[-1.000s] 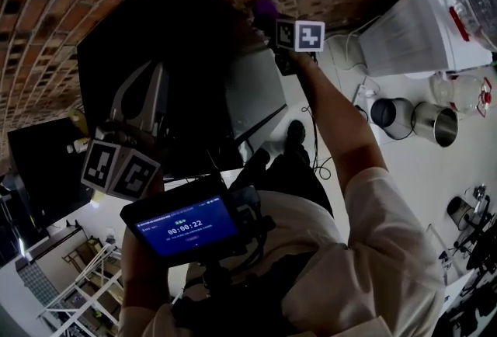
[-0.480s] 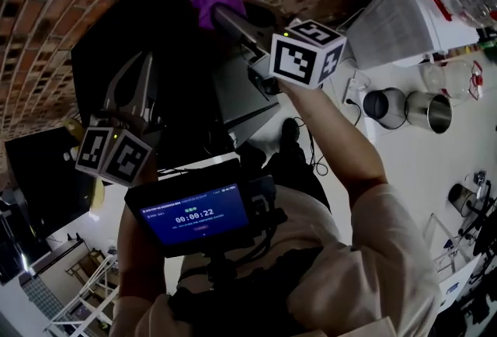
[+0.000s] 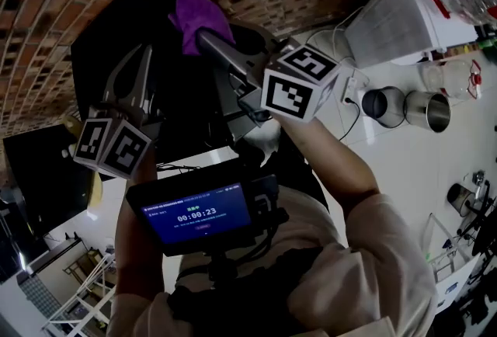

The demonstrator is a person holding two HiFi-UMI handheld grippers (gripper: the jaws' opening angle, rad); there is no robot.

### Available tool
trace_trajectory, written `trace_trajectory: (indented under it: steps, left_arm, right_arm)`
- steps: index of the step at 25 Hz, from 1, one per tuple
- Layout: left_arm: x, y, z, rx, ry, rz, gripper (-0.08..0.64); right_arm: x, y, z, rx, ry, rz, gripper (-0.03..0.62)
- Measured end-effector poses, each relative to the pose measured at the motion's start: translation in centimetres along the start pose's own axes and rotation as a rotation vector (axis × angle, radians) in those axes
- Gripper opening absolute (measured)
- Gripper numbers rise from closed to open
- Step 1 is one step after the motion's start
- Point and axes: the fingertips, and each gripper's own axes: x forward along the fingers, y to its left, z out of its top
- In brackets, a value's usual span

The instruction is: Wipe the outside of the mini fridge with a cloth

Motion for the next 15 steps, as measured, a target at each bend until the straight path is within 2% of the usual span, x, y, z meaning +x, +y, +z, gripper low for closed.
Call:
trace_trajectory:
  steps: [15]
  left_arm:
    - [-0.1, 0.1, 0.1, 0.002, -0.006, 0.002, 0.003]
  right_arm:
    - [-0.6, -5.4, -4.5, 0.024, 0.078, -0.107, 0.104]
